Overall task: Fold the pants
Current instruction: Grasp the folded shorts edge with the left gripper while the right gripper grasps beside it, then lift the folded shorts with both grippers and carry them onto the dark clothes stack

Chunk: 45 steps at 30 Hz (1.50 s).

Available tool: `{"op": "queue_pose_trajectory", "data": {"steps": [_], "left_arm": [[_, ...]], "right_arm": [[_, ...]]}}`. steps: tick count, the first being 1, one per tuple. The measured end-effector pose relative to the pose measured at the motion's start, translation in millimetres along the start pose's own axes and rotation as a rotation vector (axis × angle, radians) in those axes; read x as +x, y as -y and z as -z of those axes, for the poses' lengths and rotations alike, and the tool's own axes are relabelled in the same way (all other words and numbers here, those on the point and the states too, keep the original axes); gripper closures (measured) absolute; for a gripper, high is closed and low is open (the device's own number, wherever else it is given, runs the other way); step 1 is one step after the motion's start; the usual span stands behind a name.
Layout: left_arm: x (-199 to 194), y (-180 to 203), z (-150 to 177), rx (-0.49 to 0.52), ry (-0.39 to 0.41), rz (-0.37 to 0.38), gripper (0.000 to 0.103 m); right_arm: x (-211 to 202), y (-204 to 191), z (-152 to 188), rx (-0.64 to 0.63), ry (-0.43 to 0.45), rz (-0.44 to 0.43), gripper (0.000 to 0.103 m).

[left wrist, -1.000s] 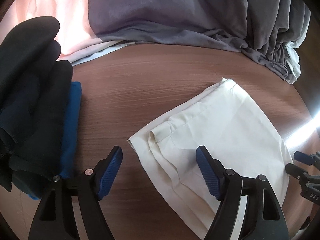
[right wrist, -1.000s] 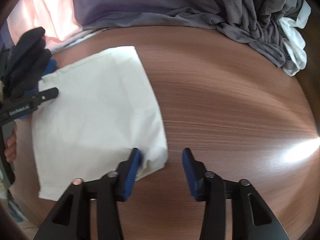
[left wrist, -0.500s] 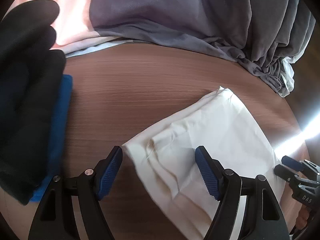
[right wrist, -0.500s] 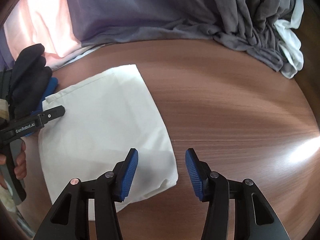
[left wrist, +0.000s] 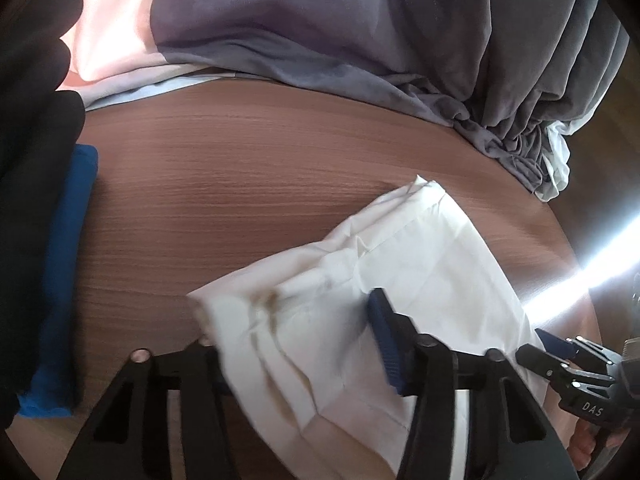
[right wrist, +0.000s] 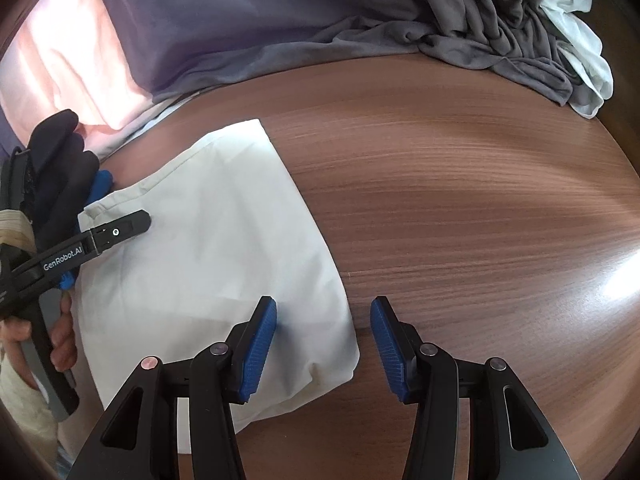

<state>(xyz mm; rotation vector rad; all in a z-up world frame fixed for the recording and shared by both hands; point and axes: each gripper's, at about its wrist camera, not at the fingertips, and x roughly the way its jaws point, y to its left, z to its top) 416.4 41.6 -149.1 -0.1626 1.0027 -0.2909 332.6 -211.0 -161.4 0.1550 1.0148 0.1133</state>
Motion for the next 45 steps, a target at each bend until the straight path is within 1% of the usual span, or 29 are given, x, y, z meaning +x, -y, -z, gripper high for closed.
{"op": "queue_pose_trajectory", "data": {"steps": [2, 5, 7, 10, 12, 15, 18, 19, 20, 21, 22, 23, 24, 25, 26, 29, 31, 35, 40, 45], "left_arm": [[-2.2, -1.0, -0.7, -0.004, 0.005, 0.006, 0.069], [-4.4, -0.2, -1.5, 0.008, 0.015, 0.011, 0.076], [-6.6, 1.1, -1.9, 0.015, 0.023, 0.025, 0.079], [-4.6, -1.2, -1.3, 0.009, 0.021, 0.059, 0.079], [-2.3, -3.8, -1.1, 0.011, 0.020, 0.070, 0.078], [0.9, -7.5, -1.9, 0.016, 0.000, 0.081, 0.072], [3.7, -8.2, -2.9, 0.043, -0.012, 0.073, 0.061], [4.9, -8.7, -3.5, 0.054, -0.016, 0.061, 0.054], [5.1, -9.1, -3.4, 0.063, -0.011, 0.066, 0.054], [5.2, -9.5, -3.5, 0.069, -0.012, 0.074, 0.054], [6.1, -9.3, -4.0, 0.071, -0.015, 0.091, 0.059], [7.6, -9.9, -4.0, 0.067, -0.025, 0.124, 0.068], [8.3, -10.3, -4.4, 0.057, -0.026, 0.135, 0.069], [8.6, -10.7, -5.1, 0.054, -0.026, 0.140, 0.071], [8.0, -11.7, -6.0, 0.056, -0.024, 0.150, 0.076], [-0.6, -10.7, -8.1, 0.073, -0.008, 0.169, 0.083], [-5.7, -9.9, -9.0, 0.076, 0.001, 0.181, 0.085], [-19.5, -1.2, -5.8, 0.074, 0.035, 0.183, 0.086], [-45.7, 14.4, 3.2, 0.075, 0.077, 0.187, 0.087], [-81.7, 31.4, 16.0, 0.082, 0.141, 0.178, 0.087]], "right_arm": [[0.2, -1.5, 0.4, -0.003, -0.001, -0.010, 0.061], [1.0, -4.7, 0.0, -0.007, 0.000, -0.010, 0.066], [0.2, -4.9, -0.3, 0.003, 0.003, -0.019, 0.080], [-3.1, -5.5, -0.2, 0.021, 0.017, -0.015, 0.086], [-5.5, -7.4, 1.5, 0.025, 0.033, 0.001, 0.087], [-7.0, -11.2, 5.5, 0.027, 0.056, 0.031, 0.088], [-5.4, -10.7, 8.2, 0.044, 0.067, 0.050, 0.087], [-4.8, -10.8, 8.8, 0.049, 0.070, 0.054, 0.086], [-4.1, -10.4, 9.2, 0.056, 0.073, 0.057, 0.086], [-3.3, -9.6, 9.5, 0.066, 0.075, 0.064, 0.084], [-2.5, -9.1, 9.9, 0.075, 0.077, 0.073, 0.082], [-2.1, -8.4, 10.7, 0.081, 0.082, 0.073, 0.082], [-1.7, -7.8, 12.0, 0.093, 0.091, 0.073, 0.082], [-1.1, -7.5, 12.7, 0.103, 0.098, 0.072, 0.082], [-0.8, -8.1, 12.9, 0.107, 0.107, 0.080, 0.083], [-2.7, -9.2, 11.7, 0.127, 0.116, 0.090, 0.088], [-10.0, -12.9, 10.8, 0.130, 0.133, 0.089, 0.091], [-25.0, -19.3, 9.7, 0.120, 0.159, 0.087, 0.092], [-49.4, -23.9, 13.7, 0.097, 0.200, 0.073, 0.093], [-77.7, -26.0, 22.9, 0.069, 0.250, 0.059, 0.093]]}}
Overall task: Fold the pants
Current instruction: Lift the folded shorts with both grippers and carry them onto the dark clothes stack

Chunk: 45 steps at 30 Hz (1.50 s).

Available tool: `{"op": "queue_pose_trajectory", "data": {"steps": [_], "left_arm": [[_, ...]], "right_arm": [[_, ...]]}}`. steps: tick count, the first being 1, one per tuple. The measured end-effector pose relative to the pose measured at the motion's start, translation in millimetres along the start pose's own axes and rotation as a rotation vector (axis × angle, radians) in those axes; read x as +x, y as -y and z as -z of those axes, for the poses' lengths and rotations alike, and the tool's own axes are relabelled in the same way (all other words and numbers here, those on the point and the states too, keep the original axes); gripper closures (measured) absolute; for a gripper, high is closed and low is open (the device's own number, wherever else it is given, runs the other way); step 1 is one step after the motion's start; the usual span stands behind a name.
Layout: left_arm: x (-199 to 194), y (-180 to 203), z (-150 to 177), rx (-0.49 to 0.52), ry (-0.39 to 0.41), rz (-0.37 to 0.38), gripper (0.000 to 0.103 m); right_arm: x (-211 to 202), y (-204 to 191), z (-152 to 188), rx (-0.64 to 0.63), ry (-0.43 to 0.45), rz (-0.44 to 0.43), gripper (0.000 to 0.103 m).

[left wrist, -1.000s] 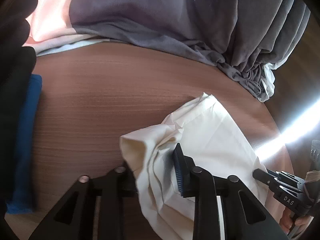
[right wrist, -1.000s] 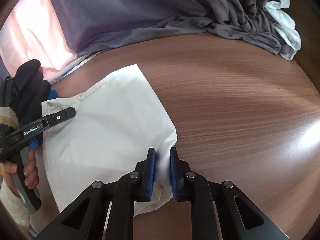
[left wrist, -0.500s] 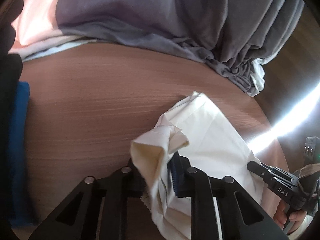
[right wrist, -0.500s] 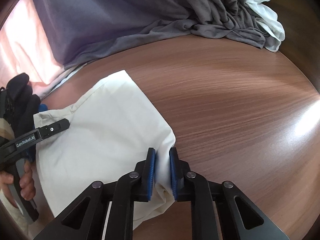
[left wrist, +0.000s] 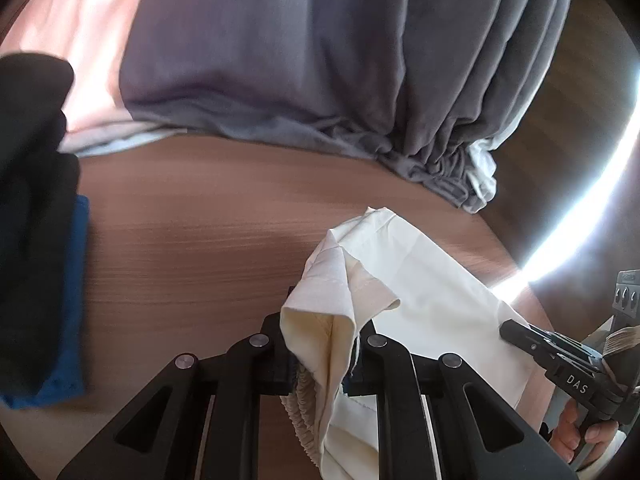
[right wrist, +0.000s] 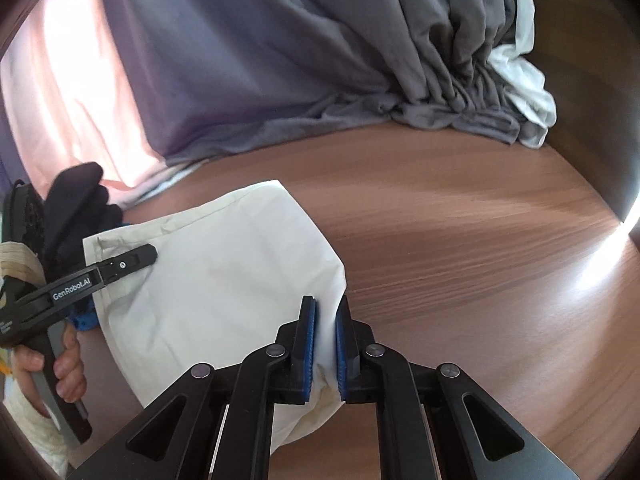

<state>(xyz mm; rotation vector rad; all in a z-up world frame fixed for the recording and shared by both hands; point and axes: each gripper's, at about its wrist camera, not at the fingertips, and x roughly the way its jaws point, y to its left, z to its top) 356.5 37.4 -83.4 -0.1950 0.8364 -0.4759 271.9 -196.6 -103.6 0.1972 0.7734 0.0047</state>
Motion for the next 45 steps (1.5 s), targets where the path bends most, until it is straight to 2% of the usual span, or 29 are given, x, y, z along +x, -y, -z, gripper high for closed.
{"op": "queue_pose_trajectory", "data": {"steps": [8, 18, 26, 31, 37, 45], "left_arm": [[-64.3, 18.7, 7.3, 0.018, 0.118, -0.050, 0.087], [-141.8, 16.5, 2.6, 0.034, 0.205, -0.133, 0.088], [-190.8, -29.7, -17.1, 0.025, 0.264, -0.124, 0.089], [-208.2, -63.3, -40.2, 0.062, 0.258, -0.077, 0.089], [-234.8, -98.2, -68.1, 0.098, 0.294, -0.038, 0.089], [-266.5, -148.8, -106.4, 0.139, 0.333, -0.018, 0.089]], "right_arm": [[-57.6, -9.0, 4.1, -0.063, 0.102, -0.057, 0.093], [-106.3, -49.0, 3.2, -0.126, 0.192, -0.157, 0.093], [-118.3, -106.6, 1.4, -0.158, 0.236, -0.212, 0.093], [-122.0, -148.5, -1.3, -0.153, 0.270, -0.179, 0.093], [-128.2, -197.9, -12.5, -0.149, 0.321, -0.145, 0.093], [-137.9, -268.8, -35.6, -0.183, 0.424, -0.116, 0.093]]}}
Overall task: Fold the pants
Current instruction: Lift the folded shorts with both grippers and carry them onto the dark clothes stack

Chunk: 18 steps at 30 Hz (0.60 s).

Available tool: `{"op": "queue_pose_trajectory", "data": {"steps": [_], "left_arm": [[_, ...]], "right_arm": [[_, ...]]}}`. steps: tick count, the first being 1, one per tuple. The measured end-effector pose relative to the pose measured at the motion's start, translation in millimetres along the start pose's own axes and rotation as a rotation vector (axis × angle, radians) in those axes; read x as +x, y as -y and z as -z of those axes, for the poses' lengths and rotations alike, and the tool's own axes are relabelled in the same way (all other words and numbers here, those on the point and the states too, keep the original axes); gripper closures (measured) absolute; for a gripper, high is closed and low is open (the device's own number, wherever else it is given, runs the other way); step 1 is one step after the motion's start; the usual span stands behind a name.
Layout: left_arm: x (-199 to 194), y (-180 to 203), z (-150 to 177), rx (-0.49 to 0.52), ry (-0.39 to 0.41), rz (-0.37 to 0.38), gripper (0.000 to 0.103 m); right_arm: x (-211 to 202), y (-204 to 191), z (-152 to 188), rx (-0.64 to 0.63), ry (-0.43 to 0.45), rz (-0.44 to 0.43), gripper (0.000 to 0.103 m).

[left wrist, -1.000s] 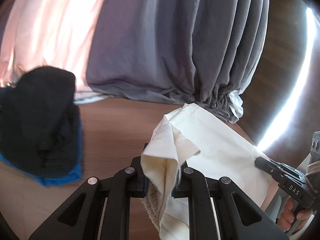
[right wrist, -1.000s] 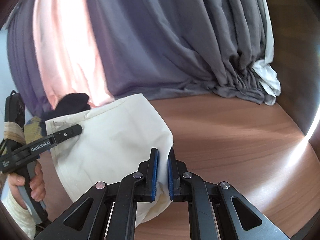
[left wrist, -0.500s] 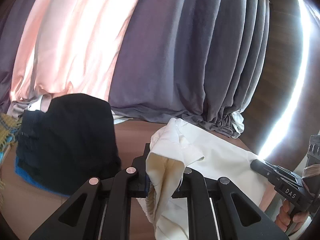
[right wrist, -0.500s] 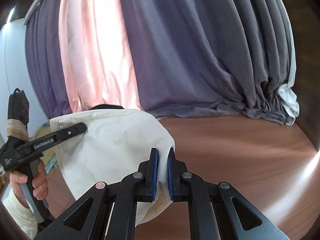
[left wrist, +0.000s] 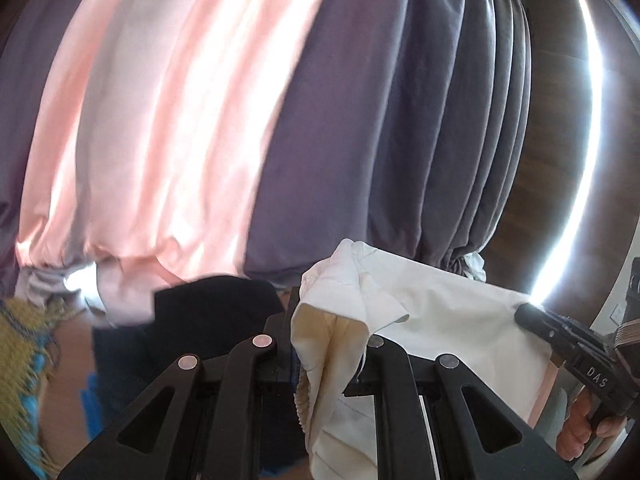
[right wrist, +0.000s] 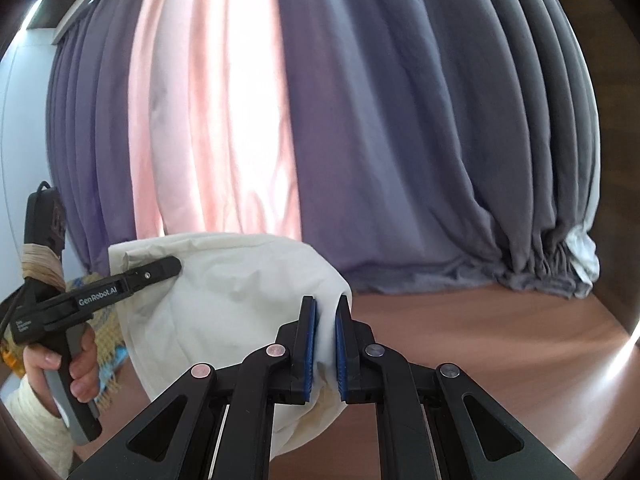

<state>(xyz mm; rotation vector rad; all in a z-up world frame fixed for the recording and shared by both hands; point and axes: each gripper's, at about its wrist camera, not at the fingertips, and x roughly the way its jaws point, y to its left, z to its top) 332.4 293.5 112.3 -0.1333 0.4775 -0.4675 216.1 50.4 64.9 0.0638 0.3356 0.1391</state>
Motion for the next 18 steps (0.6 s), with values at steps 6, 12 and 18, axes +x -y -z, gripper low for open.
{"op": "queue_pose_trajectory", "data": {"steps": [6, 12, 18], "left_arm": [[-11.1, -44.5, -29.4, 0.029, 0.016, -0.017, 0.089], [-16.0, -92.0, -58.3, 0.065, 0.021, -0.068, 0.089], [-5.3, -125.5, -88.6, 0.136, -0.007, -0.110, 0.089]], "right_arm": [[15.4, -48.8, -23.5, -0.018, 0.059, -0.010, 0.093], [42.2, -93.0, -39.9, -0.043, 0.082, -0.049, 0.093], [78.4, -128.2, -45.8, -0.005, 0.067, -0.112, 0.093]]}}
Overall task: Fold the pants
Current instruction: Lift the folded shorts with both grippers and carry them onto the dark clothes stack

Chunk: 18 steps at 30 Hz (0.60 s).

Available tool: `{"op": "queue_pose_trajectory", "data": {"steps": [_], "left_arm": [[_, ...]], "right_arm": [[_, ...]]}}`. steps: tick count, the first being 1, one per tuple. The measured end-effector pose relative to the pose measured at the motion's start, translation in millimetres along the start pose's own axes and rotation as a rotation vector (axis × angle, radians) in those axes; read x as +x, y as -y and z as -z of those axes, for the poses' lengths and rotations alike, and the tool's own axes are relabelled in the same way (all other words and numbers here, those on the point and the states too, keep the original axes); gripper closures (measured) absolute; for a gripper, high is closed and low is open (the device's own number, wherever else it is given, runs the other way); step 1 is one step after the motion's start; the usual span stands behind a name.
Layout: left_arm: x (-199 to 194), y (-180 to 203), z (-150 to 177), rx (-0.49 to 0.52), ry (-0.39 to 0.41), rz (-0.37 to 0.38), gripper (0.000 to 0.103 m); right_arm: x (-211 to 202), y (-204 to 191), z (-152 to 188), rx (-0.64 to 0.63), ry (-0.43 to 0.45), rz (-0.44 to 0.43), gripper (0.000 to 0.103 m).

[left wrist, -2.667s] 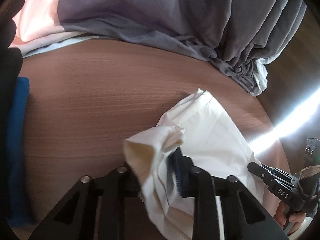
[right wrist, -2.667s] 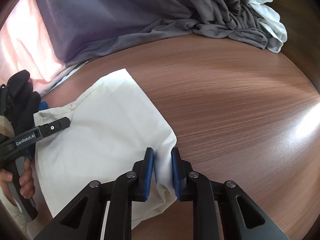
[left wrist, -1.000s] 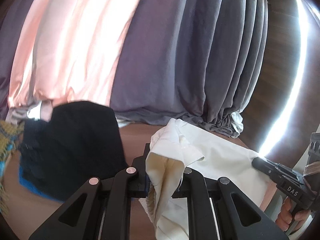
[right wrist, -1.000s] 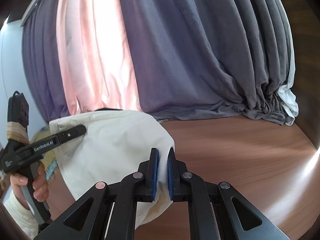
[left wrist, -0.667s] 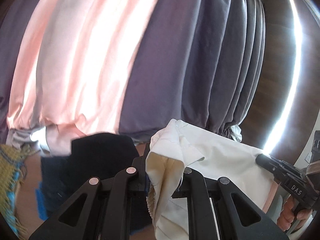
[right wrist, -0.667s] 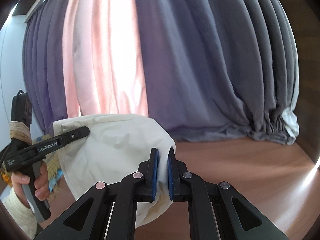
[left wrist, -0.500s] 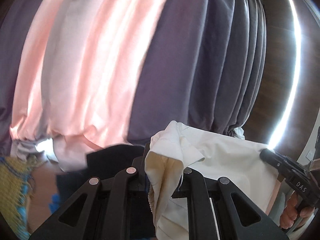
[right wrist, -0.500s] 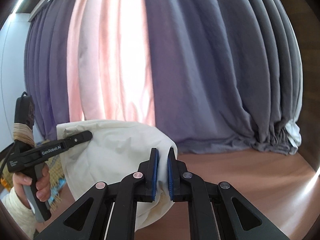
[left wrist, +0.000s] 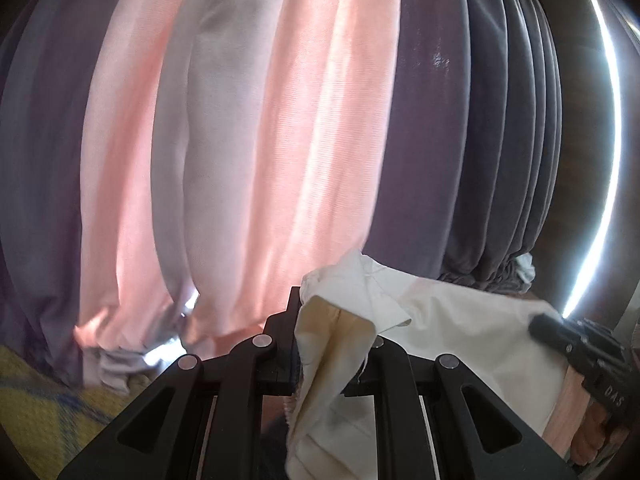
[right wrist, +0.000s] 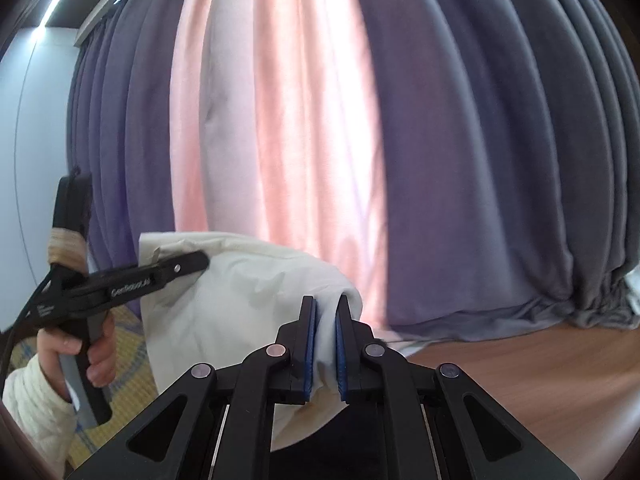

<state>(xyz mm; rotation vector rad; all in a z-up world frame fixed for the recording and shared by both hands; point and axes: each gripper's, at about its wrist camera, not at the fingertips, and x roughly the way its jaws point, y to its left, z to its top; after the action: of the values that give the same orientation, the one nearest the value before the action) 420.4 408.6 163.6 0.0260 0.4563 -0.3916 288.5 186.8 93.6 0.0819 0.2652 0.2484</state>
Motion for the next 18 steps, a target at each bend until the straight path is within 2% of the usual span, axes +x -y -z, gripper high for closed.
{"op": "queue_pose_trajectory", "data": {"steps": [3, 7, 13, 18], "left_arm": [[21.6, -5.4, -0.2, 0.049, -0.046, 0.004, 0.089], [50.6, 2.2, 8.7, 0.080, -0.085, 0.050, 0.089], [99.3, 12.4, 35.6, 0.097, -0.186, 0.128, 0.089], [122.6, 18.0, 53.3, 0.123, -0.259, 0.149, 0.088]], "right_arm": [[17.1, -6.6, 7.2, 0.026, -0.016, -0.008, 0.093], [33.7, -1.6, 21.9, 0.038, -0.050, 0.005, 0.093], [50.7, 22.1, 57.0, 0.111, -0.155, 0.058, 0.093], [60.3, 33.9, 81.6, 0.157, -0.233, 0.099, 0.093]]}}
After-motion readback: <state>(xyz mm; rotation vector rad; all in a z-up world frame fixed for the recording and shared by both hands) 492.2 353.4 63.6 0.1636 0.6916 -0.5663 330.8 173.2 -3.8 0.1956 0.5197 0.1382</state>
